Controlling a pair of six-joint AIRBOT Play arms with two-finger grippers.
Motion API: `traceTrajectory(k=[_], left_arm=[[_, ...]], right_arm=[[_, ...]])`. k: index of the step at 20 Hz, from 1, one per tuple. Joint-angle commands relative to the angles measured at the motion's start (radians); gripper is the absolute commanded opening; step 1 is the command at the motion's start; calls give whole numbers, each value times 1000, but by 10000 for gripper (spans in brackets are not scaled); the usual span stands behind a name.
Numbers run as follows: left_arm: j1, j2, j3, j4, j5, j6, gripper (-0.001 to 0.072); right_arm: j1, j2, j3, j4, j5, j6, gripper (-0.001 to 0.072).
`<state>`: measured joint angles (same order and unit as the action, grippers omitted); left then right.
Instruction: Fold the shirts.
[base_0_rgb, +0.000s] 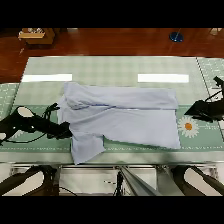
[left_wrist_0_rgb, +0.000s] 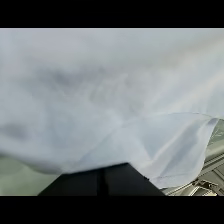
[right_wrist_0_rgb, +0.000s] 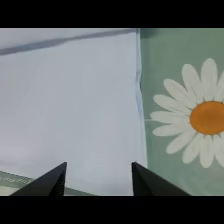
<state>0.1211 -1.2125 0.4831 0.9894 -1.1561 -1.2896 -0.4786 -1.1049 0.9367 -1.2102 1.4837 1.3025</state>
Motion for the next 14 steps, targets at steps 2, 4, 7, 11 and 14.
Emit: traceTrajectory(k=[2, 4, 7, 11, 14], left_arm=[[7, -2, -3, 140, -56, 19, 17], [22, 7, -3, 140, -64, 24, 17], [28, 22, -3, 140, -65, 24, 17], [28, 42, -2, 140, -69, 24, 17], [28, 48, -2, 140, -78, 25, 18]], right_arm=[[-40, 0, -26, -129, 48, 32, 495], [-105, 0, -87, -72, 61, 27, 495], [-164, 0, -187, 6, 45, 23, 497], [-162, 0, -273, -40, 32, 20, 600], [-162, 0, -315, -76, 10, 19, 595]])
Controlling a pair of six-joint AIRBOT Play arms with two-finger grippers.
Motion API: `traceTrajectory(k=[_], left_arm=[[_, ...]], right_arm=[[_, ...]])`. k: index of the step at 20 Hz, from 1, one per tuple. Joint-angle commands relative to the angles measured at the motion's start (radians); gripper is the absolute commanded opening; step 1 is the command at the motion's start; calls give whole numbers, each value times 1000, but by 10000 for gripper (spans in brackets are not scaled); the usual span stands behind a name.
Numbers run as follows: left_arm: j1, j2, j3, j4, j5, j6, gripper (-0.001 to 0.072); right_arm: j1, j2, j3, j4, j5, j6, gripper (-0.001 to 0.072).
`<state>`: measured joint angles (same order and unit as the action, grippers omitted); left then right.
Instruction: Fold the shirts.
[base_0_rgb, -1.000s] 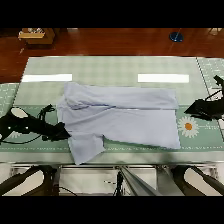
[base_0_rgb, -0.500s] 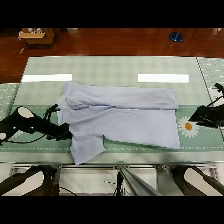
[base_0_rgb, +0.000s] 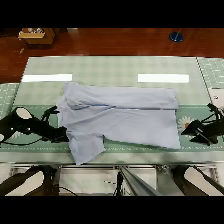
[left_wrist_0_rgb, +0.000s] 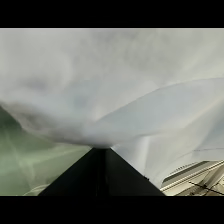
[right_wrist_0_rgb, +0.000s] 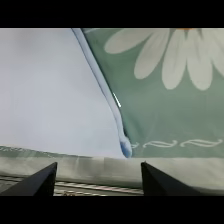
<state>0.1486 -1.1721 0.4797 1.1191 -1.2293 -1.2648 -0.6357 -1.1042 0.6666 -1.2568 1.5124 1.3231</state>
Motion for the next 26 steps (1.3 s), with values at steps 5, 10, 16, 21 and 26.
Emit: traceTrajectory(k=[5, 10, 16, 21, 26], left_arm=[[0, 7, 1, -55, -13, 46, 263], [0, 6, 1, -72, -22, 45, 263], [0, 5, 1, -72, -9, 49, 17], [0, 5, 1, -72, -9, 49, 14], [0, 6, 1, -72, -9, 50, 13]], right_arm=[[-5, 0, -62, -28, -42, -5, 594], [-5, 0, -63, -26, -43, -6, 594], [-5, -1, -84, -24, -43, -6, 593], [-5, 0, -158, -16, -57, -26, 594], [-5, -1, -214, 130, -132, -53, 595]])
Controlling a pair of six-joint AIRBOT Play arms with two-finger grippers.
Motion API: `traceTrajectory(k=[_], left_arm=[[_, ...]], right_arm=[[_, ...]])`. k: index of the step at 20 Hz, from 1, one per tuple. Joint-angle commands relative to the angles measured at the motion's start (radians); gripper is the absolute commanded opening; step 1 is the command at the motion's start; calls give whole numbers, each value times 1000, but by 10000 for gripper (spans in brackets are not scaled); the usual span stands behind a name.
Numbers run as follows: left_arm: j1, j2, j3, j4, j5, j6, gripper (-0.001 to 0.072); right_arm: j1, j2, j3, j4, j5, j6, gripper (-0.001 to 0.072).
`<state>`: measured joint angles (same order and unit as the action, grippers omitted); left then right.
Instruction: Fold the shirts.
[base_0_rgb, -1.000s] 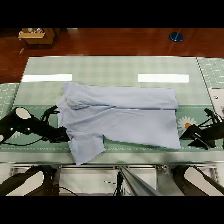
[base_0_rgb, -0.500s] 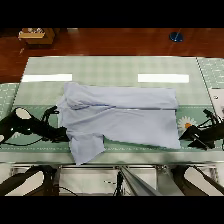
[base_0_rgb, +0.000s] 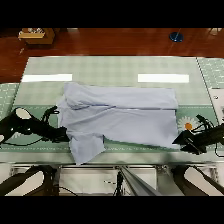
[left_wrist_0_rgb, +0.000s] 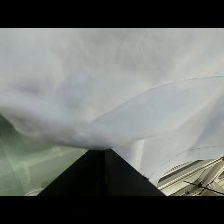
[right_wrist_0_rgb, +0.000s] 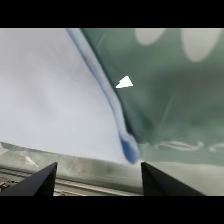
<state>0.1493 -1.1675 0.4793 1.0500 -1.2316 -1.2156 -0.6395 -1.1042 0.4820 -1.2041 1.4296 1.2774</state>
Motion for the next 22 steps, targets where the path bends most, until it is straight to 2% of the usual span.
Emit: traceTrajectory(k=[1, 5, 6, 8, 11, 12, 15, 18, 22], left_arm=[[0, 1, 1, -3, -6, 0, 14], [0, 1, 1, -3, -7, 1, 14], [0, 1, 1, -3, -7, 1, 14], [0, 1, 1, -3, -7, 3, 14], [0, 1, 2, -3, -7, 5, 14], [0, 1, 2, -3, -8, 12, 14], [0, 33, 18, -12, -24, 12, 13], [0, 133, 105, -105, -60, 26, 13], [0, 211, 254, -165, -8, -13, 13]], right_arm=[[-1, -3, -39, 91, -66, 3, 595], [-1, -22, -46, 60, -79, 6, 593], [-1, -22, -46, 69, -93, 20, 568], [-1, -22, -46, 101, -132, 37, 239], [-1, -22, -46, 166, -170, 46, 20], [-1, -22, -46, 183, -169, 37, 20], [-1, -22, -33, 285, -75, -78, 19], [-1, -22, 39, 454, 35, -131, 19], [3, -22, 161, 745, 0, -139, 19]])
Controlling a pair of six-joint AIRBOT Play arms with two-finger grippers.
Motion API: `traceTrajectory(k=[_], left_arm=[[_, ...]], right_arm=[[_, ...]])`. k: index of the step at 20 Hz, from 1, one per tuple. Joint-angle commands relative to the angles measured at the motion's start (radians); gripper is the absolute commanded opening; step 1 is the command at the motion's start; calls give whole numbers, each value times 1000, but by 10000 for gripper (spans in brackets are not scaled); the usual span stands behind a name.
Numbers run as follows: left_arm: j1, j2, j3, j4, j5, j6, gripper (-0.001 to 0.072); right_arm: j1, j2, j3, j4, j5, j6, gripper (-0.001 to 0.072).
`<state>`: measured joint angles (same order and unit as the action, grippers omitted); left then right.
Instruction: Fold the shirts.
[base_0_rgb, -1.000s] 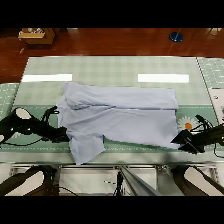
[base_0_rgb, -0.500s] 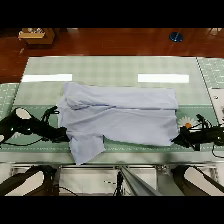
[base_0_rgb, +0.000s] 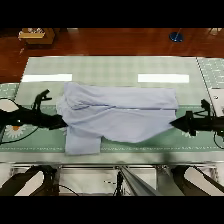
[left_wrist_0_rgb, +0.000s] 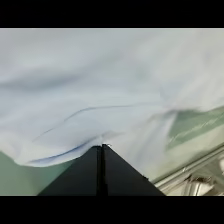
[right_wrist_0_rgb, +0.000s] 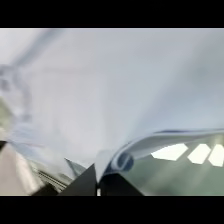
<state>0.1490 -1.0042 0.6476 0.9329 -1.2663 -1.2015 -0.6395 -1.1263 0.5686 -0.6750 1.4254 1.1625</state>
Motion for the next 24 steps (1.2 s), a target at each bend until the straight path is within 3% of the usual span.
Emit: traceTrajectory(k=[1, 8, 12, 18, 24], left_arm=[[0, 47, 112, -48, 44, -30, 13], [0, 6, 221, -60, 272, -69, 13], [0, -118, 268, -101, 401, -94, 12], [0, -391, 506, -174, 402, -40, 13], [0, -587, 636, -174, 338, -41, 15]], right_arm=[[16, 0, 118, 224, -24, -22, 18], [192, -6, 340, 208, -411, 74, 18], [266, -90, 386, 209, -528, 74, 18], [338, -210, 388, 210, -721, 63, 18], [338, -294, 388, 187, -745, 63, 18]])
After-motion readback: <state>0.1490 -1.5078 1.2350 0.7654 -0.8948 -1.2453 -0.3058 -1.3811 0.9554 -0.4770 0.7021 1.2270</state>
